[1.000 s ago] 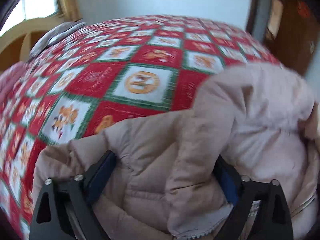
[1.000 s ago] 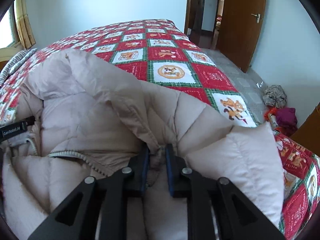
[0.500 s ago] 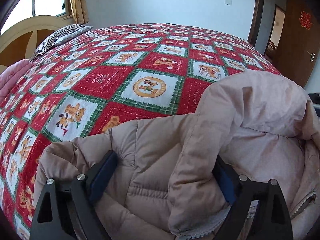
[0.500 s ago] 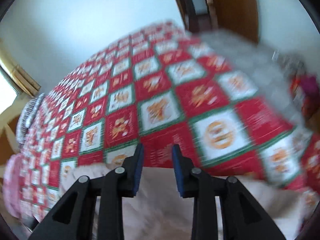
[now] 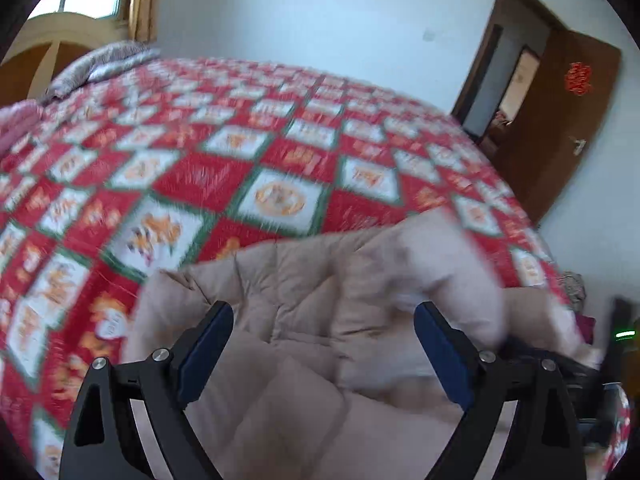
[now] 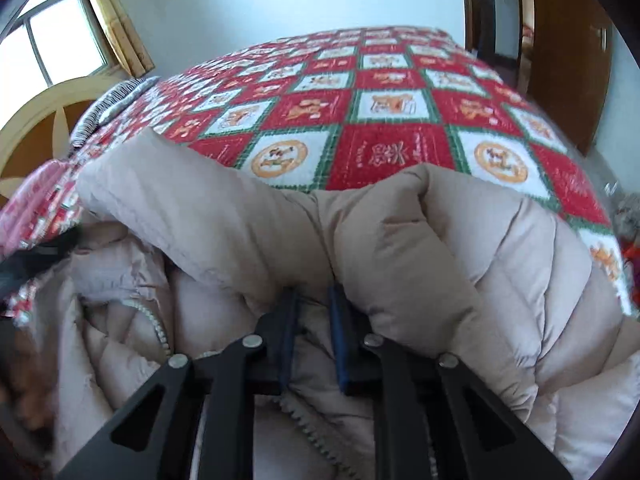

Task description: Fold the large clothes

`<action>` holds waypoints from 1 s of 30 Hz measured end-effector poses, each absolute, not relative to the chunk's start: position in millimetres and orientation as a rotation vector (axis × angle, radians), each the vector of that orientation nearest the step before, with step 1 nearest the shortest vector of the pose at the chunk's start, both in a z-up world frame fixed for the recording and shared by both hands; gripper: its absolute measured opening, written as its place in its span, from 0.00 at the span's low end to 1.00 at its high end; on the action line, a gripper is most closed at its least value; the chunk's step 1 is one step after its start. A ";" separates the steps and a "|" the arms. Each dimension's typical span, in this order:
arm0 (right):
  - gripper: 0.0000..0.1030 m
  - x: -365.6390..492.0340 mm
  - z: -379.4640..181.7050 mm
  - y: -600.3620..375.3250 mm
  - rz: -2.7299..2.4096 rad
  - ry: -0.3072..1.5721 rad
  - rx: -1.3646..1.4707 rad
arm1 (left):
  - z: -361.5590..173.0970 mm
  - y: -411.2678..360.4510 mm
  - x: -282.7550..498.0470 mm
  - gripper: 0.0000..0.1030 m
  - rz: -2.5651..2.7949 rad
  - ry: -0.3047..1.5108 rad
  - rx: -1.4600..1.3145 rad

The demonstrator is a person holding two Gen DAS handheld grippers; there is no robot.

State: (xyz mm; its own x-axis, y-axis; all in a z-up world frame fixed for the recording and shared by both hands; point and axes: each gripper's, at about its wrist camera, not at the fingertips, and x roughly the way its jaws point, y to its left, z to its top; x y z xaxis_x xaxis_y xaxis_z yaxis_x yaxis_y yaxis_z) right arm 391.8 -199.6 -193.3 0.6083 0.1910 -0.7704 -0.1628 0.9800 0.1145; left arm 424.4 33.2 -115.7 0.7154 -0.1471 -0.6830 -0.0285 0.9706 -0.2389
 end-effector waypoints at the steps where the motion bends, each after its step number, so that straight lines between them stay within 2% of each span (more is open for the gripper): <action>1: 0.16 389.3 -192.7 -194.2 0.190 0.884 -0.003 | -98.2 28.5 421.8 0.90 -0.076 0.747 -0.235; 4: 0.17 385.6 -190.7 -194.1 0.178 0.868 -0.033 | -51.4 3.0 438.7 0.90 -0.061 0.671 -0.184; 7: 0.17 385.7 -187.4 -205.4 0.186 0.859 -0.011 | -43.7 -32.0 481.5 0.90 -0.002 0.701 -0.080; 9: 0.17 385.4 -188.4 -204.8 0.187 0.854 -0.009 | -63.7 -50.9 500.4 0.90 0.037 0.713 0.000; 12: 0.17 386.3 -188.7 -206.7 0.195 0.851 0.008 | -127.4 -68.4 516.4 0.90 0.055 0.809 0.112; 15: 0.17 385.1 -187.1 -203.6 0.192 0.838 -0.005 | -183.2 -57.8 503.4 0.90 0.047 0.889 0.071; 22: 0.18 377.5 -178.3 -189.2 0.122 0.800 -0.111 | -187.6 -52.5 503.5 0.90 0.075 0.871 0.083; 26: 0.20 368.0 -146.8 -190.7 0.050 0.696 -0.138 | -188.4 -56.3 501.9 0.90 0.074 0.868 0.085; 28: 0.26 372.8 -134.6 -201.1 -0.007 0.673 -0.105 | -189.0 -57.2 503.4 0.90 0.074 0.868 0.084; 30: 0.42 388.8 -140.7 -213.9 -0.081 0.722 -0.092 | -189.0 -56.2 503.6 0.90 0.072 0.869 0.082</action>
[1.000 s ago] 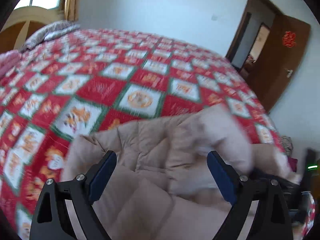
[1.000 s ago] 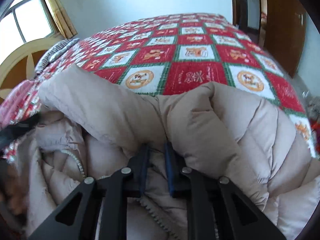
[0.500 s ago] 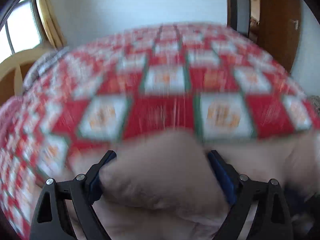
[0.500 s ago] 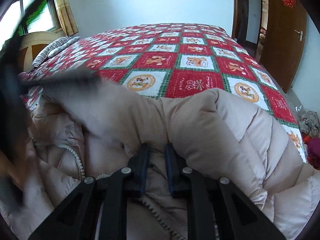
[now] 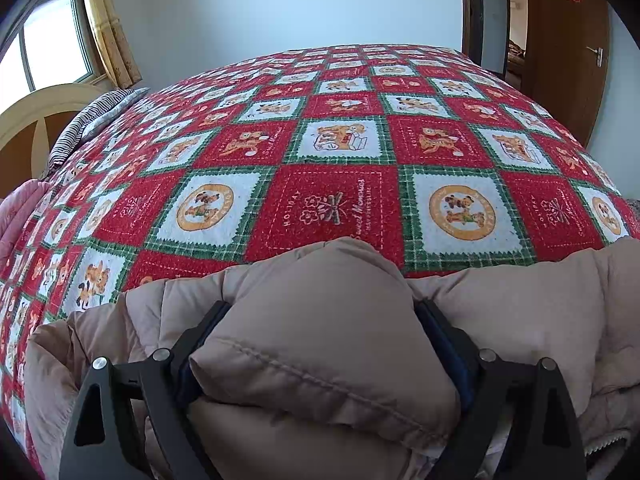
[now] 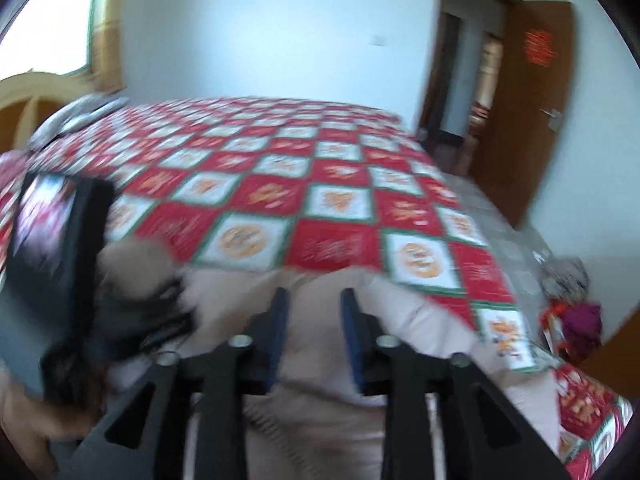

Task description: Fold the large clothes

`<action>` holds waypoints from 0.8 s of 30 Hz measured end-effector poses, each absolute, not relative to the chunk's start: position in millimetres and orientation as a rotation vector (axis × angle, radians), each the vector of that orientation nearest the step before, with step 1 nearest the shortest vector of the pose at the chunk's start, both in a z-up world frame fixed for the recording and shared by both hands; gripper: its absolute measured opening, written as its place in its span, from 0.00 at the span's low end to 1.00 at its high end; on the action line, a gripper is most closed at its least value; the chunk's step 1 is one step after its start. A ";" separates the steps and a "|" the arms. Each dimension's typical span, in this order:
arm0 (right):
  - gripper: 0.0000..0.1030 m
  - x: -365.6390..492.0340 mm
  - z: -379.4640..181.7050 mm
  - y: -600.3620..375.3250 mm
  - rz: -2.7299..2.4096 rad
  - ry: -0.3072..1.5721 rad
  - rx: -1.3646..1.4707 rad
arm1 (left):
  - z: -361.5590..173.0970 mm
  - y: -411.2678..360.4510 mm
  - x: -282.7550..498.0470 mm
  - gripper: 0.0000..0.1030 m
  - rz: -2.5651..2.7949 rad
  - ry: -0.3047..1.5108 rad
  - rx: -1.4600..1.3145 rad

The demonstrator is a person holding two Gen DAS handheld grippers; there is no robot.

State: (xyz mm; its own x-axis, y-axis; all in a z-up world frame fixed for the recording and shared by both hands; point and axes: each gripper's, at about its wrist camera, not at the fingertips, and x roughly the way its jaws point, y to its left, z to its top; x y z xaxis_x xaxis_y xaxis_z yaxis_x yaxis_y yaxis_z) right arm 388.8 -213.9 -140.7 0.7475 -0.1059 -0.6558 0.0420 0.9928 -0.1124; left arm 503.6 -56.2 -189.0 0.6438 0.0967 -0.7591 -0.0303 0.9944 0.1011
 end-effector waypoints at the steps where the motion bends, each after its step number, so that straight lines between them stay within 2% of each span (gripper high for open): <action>1: 0.42 395.7 -151.1 -214.5 -0.108 0.766 -0.124 | -189.1 -56.6 503.6 0.90 0.072 0.869 0.081; 3: 0.44 408.6 -187.5 -225.9 -0.115 0.872 -0.110 | -187.9 -57.0 502.8 0.90 0.061 0.863 0.071; 15: 0.45 406.6 -186.9 -231.1 -0.124 0.839 -0.091 | -188.7 -59.0 505.1 0.90 0.067 0.869 0.085; 20: 0.46 399.8 -180.8 -228.9 -0.133 0.812 -0.095 | -184.9 -47.6 501.0 0.90 0.026 0.864 0.007; 22: 0.48 387.7 -169.3 -232.7 -0.141 0.762 -0.074 | -179.0 -39.6 492.1 0.90 -0.015 0.856 -0.054; 24: 0.59 368.4 -152.2 -237.5 -0.138 0.711 -0.047 | -166.9 -30.0 472.7 0.90 -0.076 0.840 -0.099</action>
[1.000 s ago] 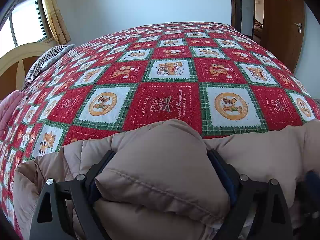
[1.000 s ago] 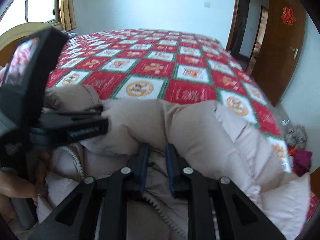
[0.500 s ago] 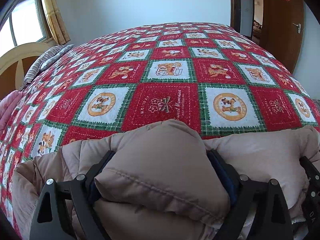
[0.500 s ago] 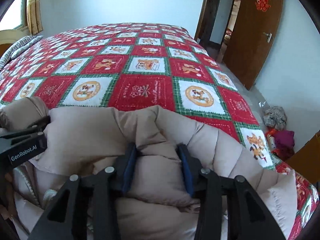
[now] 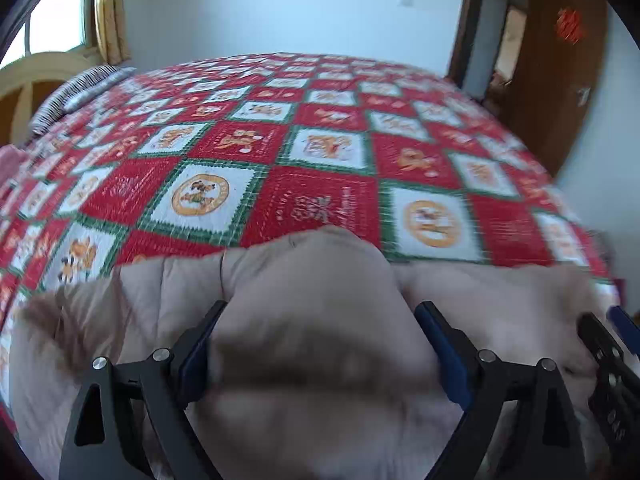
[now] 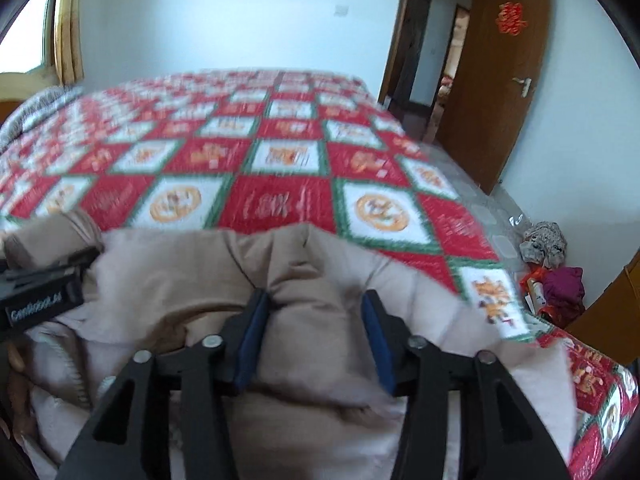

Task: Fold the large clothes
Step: 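Lay the folded hem onto the jacket and open both tools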

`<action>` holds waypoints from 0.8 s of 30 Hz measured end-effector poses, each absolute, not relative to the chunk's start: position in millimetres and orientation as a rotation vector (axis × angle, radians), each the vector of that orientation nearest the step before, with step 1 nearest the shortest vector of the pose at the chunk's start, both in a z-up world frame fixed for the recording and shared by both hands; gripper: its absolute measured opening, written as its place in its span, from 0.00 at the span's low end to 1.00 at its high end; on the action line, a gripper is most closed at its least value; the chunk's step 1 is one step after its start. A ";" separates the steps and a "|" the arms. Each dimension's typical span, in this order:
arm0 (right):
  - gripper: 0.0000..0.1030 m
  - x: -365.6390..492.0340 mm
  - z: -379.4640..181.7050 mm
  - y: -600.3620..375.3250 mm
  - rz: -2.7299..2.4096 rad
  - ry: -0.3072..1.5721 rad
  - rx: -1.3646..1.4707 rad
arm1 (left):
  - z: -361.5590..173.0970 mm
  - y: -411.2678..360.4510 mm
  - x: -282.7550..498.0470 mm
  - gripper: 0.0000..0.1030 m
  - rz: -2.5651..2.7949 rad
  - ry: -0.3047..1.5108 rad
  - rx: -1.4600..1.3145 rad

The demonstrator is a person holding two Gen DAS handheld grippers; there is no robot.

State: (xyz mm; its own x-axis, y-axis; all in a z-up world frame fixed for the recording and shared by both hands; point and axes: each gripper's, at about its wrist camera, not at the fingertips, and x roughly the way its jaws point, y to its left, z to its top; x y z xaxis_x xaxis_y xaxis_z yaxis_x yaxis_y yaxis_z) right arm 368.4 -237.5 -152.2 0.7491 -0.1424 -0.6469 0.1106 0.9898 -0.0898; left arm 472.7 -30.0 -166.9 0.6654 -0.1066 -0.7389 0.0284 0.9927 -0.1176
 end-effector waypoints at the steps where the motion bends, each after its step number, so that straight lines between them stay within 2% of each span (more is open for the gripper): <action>1: 0.62 356.8 -142.6 -239.8 -0.136 0.689 -0.037 | -161.1 -27.7 462.6 0.90 -0.088 0.830 -0.099; 2: 0.64 343.8 -133.0 -242.2 -0.128 0.670 -0.032 | -154.2 -25.8 450.7 0.90 -0.097 0.819 -0.092; 8: 0.65 250.6 -82.1 -255.8 -0.082 0.604 -0.025 | -109.5 -23.5 360.9 0.90 -0.162 0.739 0.023; 12: 0.74 182.4 -63.4 -265.6 -0.083 0.569 -0.045 | -79.6 -23.5 296.1 0.90 -0.226 0.666 0.051; 24: 0.75 39.5 -74.7 -285.0 -0.166 0.578 -0.005 | -67.1 2.6 171.8 0.90 -0.226 0.600 0.087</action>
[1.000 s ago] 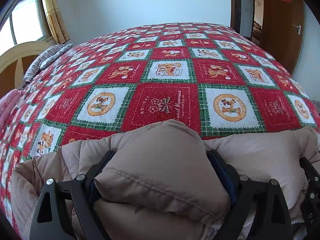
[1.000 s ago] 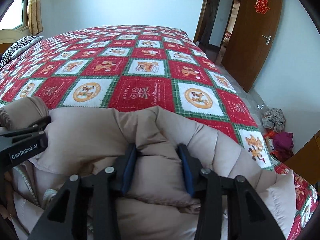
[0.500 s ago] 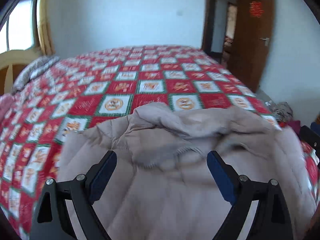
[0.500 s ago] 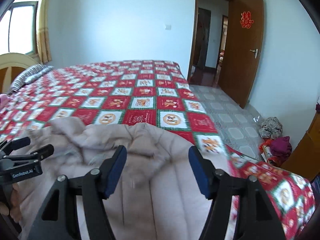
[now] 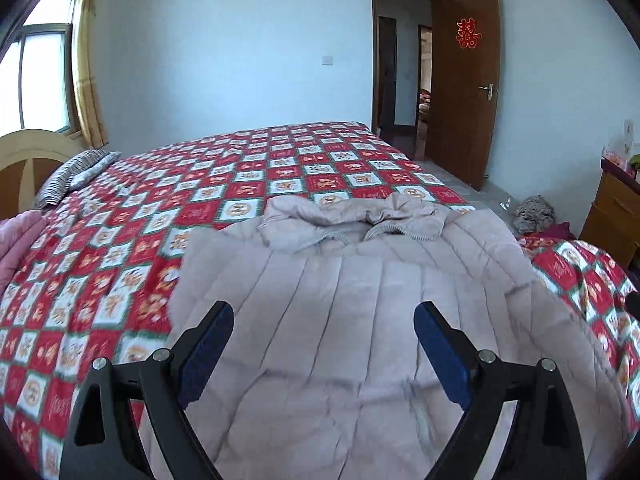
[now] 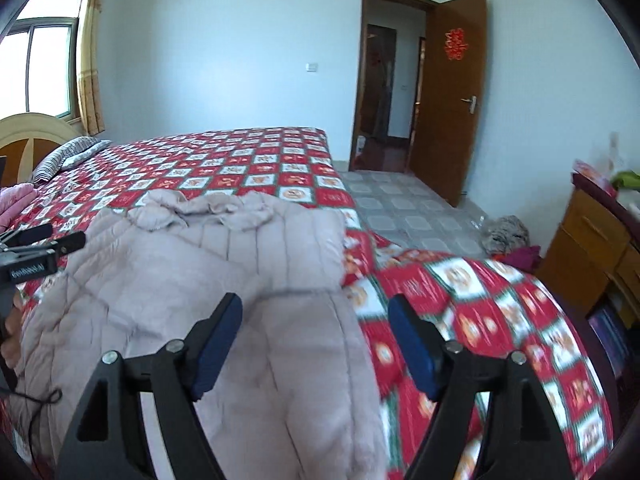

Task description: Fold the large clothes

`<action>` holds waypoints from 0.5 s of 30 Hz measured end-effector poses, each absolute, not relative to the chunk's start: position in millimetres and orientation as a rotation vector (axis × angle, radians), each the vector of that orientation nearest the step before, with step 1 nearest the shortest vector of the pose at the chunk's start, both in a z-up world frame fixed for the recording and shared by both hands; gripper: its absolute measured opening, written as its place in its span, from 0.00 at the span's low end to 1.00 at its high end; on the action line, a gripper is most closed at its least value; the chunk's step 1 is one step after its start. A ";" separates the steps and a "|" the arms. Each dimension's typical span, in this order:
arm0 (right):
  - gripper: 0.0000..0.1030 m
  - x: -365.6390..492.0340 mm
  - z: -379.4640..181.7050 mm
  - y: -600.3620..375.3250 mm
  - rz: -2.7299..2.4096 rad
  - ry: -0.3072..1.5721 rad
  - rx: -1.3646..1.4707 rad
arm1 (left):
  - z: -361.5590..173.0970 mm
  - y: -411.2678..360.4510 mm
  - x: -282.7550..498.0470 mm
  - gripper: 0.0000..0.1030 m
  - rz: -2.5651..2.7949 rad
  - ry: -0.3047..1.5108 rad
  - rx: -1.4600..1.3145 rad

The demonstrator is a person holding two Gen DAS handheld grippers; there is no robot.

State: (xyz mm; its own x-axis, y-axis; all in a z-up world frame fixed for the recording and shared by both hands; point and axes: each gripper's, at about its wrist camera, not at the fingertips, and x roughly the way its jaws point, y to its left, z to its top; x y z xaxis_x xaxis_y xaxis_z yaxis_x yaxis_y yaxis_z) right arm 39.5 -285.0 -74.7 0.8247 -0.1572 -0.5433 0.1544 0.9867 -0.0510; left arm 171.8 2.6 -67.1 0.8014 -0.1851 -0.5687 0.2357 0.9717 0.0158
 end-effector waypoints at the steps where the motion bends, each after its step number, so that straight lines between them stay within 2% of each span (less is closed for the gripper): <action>1: 0.75 31.8 -76.2 -285.5 -0.171 0.576 -0.002 | -66.7 5.2 164.4 0.90 -0.215 0.592 0.099; 5: 0.75 8.5 -77.6 -288.9 -0.194 0.566 -0.013 | -58.7 30.2 130.7 0.90 -0.240 0.560 0.130; 8: 0.75 -13.5 -77.3 -292.2 -0.191 0.560 -0.010 | -46.0 79.5 99.7 0.90 -0.368 0.543 0.046; 15: 0.76 -53.2 -96.0 -304.6 -0.194 0.590 0.009 | 2.7 254.3 11.7 0.89 -0.237 0.481 -0.110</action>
State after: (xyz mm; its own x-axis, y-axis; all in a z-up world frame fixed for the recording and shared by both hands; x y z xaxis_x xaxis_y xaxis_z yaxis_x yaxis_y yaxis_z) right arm -53.2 -304.6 -96.0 0.8135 -0.1789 -0.5534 0.1843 0.9818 -0.0465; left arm 11.7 254.3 2.7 0.8597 -0.2512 -0.4448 0.1996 0.9667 -0.1601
